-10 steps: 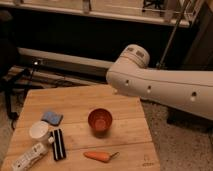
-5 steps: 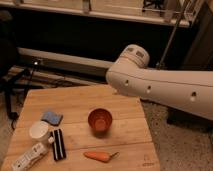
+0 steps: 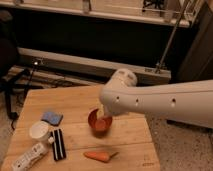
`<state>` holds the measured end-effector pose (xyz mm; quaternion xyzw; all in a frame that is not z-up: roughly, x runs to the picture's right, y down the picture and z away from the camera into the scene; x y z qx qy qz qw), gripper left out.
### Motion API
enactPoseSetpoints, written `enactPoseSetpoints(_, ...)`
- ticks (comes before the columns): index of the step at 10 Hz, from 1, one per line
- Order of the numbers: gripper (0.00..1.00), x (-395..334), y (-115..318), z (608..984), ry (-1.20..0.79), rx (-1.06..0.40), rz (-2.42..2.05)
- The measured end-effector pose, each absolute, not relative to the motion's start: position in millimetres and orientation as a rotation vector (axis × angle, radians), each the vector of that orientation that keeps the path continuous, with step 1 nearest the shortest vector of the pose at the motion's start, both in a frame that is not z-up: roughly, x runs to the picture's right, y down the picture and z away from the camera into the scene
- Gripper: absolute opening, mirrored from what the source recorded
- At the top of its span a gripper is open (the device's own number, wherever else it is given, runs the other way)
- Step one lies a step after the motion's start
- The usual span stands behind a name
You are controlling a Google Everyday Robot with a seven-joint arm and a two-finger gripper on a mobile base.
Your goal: Drag the pepper across the table
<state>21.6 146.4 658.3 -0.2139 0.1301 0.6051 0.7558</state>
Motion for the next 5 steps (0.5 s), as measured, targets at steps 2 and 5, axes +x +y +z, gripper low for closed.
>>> enactPoseSetpoints(2, 0.80, 14.9, 218.3, 655.0, 0.286, -0.621, 1.164)
enactPoseSetpoints(5, 0.80, 16.4, 266.8, 639.9, 0.267, -0.684, 0.986)
